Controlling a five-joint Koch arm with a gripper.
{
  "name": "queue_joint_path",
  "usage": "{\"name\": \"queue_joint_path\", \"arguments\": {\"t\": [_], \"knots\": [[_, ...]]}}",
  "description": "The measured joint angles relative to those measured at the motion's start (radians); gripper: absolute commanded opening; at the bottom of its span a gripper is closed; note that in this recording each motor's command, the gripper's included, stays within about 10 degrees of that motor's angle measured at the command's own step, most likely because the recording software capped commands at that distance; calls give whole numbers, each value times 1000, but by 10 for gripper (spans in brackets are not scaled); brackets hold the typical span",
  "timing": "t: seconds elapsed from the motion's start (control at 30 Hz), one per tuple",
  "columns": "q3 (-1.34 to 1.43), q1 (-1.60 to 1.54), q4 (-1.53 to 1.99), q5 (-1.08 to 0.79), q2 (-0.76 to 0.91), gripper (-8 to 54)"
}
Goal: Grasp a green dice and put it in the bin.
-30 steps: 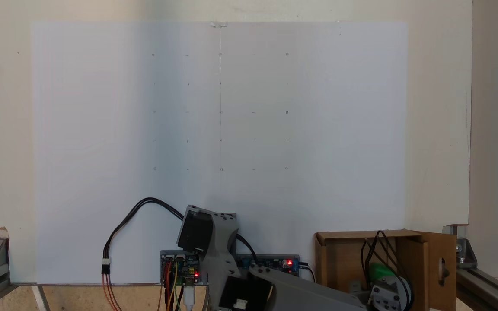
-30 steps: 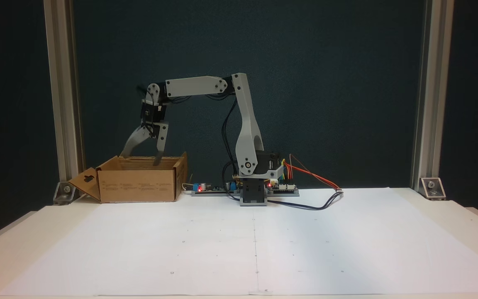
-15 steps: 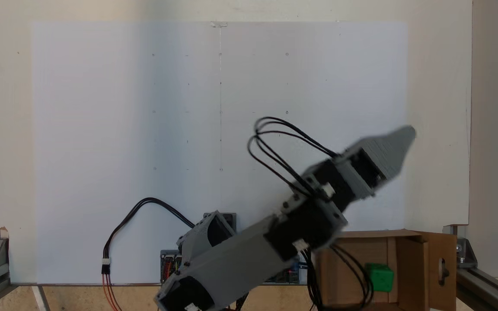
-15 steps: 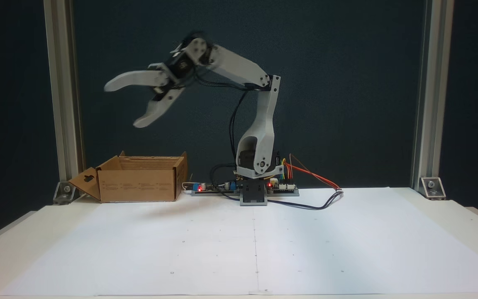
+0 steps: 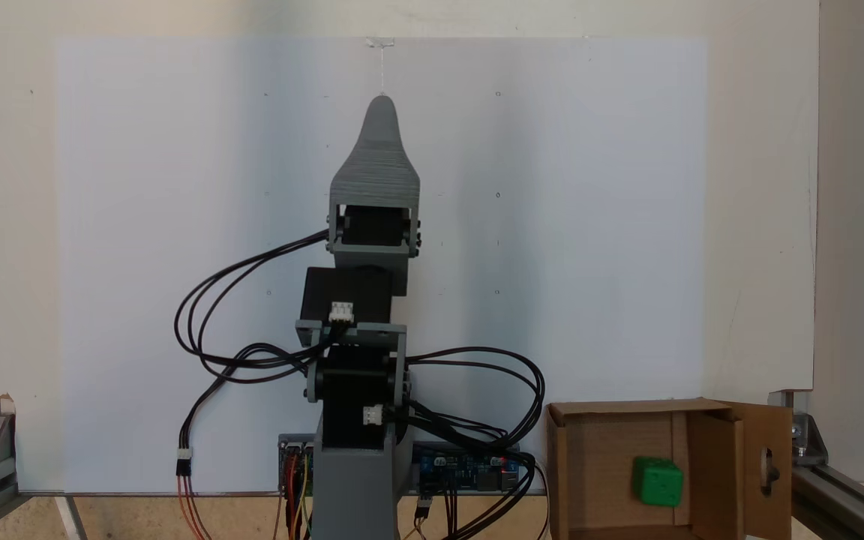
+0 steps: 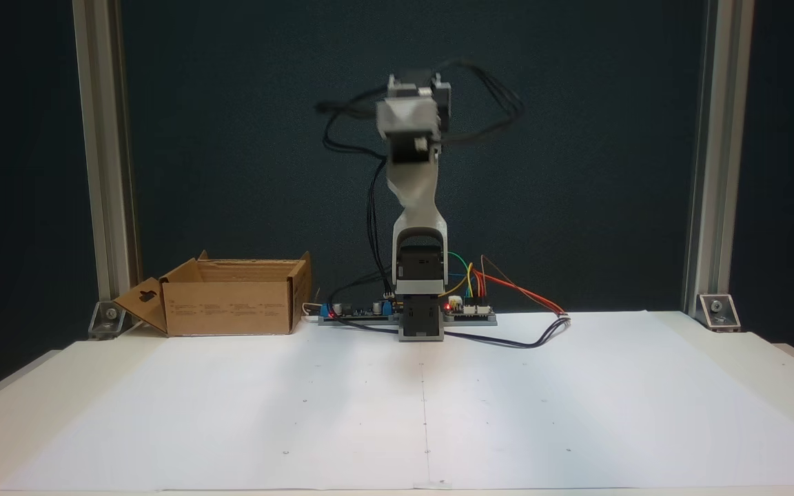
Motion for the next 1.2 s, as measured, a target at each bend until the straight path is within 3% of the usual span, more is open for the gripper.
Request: {"name": "queue_joint_path", "arguments": {"t": [0.2, 0.57, 1.2], "knots": [[319, -2, -249, 0, 130, 454], [897, 46, -707, 0, 143, 442], [1173, 46, -1466, 0, 143, 440]]}}
